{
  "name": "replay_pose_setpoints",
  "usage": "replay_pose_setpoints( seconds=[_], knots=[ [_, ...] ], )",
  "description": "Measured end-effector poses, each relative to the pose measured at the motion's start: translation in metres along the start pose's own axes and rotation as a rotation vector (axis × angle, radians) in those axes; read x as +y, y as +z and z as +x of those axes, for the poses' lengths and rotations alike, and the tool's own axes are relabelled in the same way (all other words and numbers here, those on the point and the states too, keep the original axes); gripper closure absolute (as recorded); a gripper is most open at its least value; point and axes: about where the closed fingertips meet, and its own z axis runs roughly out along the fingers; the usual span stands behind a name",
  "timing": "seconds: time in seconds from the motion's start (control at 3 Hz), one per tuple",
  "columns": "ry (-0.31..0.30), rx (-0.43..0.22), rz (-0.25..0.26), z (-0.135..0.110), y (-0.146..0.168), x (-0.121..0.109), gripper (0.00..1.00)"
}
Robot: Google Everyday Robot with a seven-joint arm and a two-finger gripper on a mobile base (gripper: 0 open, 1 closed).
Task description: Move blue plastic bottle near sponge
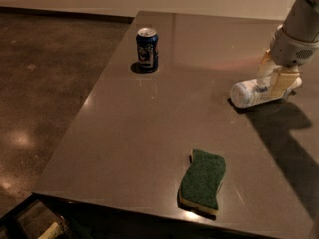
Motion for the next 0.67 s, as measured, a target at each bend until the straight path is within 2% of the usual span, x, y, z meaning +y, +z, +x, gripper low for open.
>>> replay_pose_setpoints(
  seconds=[0.33,0.67],
  knots=[
    [-0.001,-0.015,0.003,-0.001,-0.007,0.009,0.87],
    [-0.012,-0.046,0.01,-0.01,-0.02,0.031,1.0]
  ],
)
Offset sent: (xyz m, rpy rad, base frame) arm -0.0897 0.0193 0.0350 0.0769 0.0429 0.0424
